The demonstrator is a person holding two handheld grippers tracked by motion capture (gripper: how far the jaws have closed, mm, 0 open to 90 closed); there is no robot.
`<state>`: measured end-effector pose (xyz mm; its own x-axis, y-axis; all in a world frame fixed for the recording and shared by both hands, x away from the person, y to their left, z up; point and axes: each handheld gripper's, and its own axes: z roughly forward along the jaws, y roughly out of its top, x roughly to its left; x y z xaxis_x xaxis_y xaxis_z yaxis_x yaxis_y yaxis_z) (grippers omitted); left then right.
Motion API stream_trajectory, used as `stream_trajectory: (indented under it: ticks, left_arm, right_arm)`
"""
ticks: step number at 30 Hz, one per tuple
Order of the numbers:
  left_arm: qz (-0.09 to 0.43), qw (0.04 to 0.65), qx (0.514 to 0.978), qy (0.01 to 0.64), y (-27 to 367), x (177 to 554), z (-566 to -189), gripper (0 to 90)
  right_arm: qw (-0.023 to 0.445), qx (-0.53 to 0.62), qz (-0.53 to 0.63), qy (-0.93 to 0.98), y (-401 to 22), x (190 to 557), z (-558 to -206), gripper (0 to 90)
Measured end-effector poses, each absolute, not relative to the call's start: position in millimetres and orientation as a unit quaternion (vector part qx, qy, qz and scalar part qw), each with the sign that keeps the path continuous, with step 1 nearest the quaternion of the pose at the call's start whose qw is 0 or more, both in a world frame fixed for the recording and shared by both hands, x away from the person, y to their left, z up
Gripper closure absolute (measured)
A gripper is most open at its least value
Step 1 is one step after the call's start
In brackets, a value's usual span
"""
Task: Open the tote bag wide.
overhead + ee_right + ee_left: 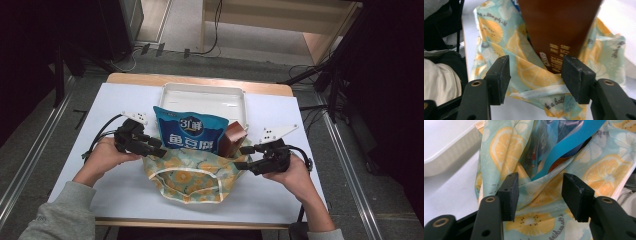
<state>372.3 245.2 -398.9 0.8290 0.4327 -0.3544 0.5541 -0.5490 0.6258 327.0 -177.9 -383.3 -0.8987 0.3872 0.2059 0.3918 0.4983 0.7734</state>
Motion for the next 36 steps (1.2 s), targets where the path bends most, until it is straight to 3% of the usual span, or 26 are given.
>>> stream_trajectory:
  ticks: [2, 5, 9, 12, 36]
  left_arm:
    - [-0.079, 0.381, 0.878, 0.280, 244.9, 373.0, -400.7, 52.1]
    - [-0.085, 0.373, 0.879, 0.284, 243.7, 373.6, -403.3, 62.2]
    - [-0.109, 0.384, 0.867, 0.298, 244.6, 371.3, -409.0, 83.1]
    - [-0.114, 0.380, 0.867, 0.300, 246.8, 370.4, -410.4, 90.0]
    - [-0.132, 0.428, 0.831, 0.330, 270.3, 336.9, -418.8, 90.0]
  right_arm:
    - [0.002, -0.223, -0.447, -0.866, -176.9, 326.0, -384.5, 41.2]
    - [0.004, -0.217, -0.442, -0.870, -173.1, 325.8, -392.2, 46.7]
    - [0.010, -0.218, -0.428, -0.877, -170.1, 325.5, -402.7, 72.6]
    - [0.032, -0.245, -0.418, -0.874, -169.8, 326.9, -406.9, 90.0]
    - [0.038, -0.259, -0.427, -0.865, -168.8, 310.1, -420.9, 90.0]
